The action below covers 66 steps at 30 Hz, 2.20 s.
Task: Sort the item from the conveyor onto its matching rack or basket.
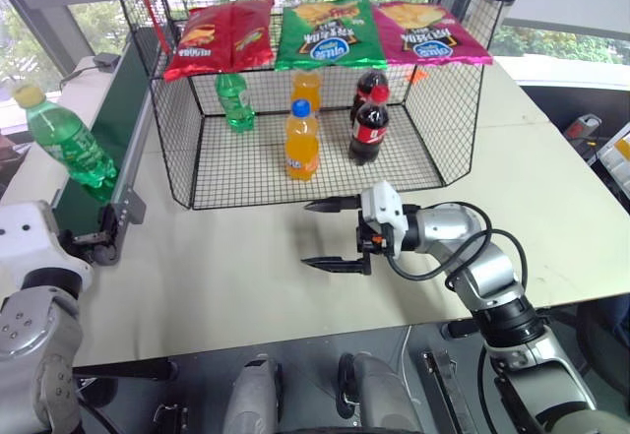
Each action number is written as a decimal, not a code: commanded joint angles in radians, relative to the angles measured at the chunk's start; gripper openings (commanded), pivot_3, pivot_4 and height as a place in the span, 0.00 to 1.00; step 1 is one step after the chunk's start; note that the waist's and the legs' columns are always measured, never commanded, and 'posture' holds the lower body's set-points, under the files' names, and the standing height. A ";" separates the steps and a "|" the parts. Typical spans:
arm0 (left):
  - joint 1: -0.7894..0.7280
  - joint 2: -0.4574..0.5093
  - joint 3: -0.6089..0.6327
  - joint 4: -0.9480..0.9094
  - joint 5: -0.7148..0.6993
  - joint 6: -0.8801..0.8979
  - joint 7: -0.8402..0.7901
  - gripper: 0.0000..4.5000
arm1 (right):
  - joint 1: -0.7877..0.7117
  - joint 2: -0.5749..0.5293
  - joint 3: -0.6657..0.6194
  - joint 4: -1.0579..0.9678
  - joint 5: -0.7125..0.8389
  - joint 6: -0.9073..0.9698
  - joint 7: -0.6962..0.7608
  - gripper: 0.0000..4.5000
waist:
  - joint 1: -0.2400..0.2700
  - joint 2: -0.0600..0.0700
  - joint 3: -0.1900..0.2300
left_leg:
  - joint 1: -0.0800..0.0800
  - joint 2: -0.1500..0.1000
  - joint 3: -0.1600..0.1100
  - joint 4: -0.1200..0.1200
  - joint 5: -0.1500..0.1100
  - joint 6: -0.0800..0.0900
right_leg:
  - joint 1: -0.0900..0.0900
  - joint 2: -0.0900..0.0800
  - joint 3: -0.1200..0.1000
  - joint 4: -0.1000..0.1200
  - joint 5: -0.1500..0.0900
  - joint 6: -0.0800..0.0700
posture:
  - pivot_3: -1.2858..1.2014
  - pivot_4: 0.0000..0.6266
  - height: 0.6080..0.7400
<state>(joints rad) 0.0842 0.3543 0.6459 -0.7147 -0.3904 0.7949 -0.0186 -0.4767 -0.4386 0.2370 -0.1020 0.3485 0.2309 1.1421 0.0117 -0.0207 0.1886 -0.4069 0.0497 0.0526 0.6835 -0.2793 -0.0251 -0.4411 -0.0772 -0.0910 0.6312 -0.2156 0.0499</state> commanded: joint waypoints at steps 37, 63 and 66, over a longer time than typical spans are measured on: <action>-0.152 0.105 0.051 -0.157 -0.138 0.000 -0.007 0.64 | -0.045 0.009 -0.032 0.000 -0.020 0.028 -0.084 1.00 | 0.000 0.000 0.000 | 0.000 0.000 0.000 0.000 0.000 0.000 | 0.000 0.000 0.000 0.000 0.001 0.002 | 0.52 0.24 1.00; -0.506 -0.118 -0.554 0.433 0.160 -0.312 0.023 0.64 | -0.085 -0.002 0.019 0.094 -0.222 0.124 -0.252 1.00 | 0.001 0.000 0.000 | -0.001 0.000 0.001 0.000 0.000 0.000 | 0.000 0.001 0.000 0.000 0.002 0.003 | 0.52 0.24 1.00; -0.518 -0.131 -0.559 0.490 0.190 -0.358 0.016 0.64 | -0.083 0.000 0.016 0.086 -0.225 0.139 -0.263 1.00 | 0.000 0.000 0.000 | -0.001 0.000 0.001 0.000 0.000 0.000 | 0.000 0.001 0.000 0.000 0.002 0.003 | 0.52 0.24 1.00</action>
<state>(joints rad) -0.3970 0.2235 0.0896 -0.2028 -0.2241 0.5037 0.0007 -0.5504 -0.4411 0.2654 0.0158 0.1222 0.3676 0.8877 0.0118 -0.0211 0.1888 -0.4078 0.0494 0.0534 0.6833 -0.2792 -0.0252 -0.4416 -0.0766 -0.0910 0.6309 -0.2138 0.0529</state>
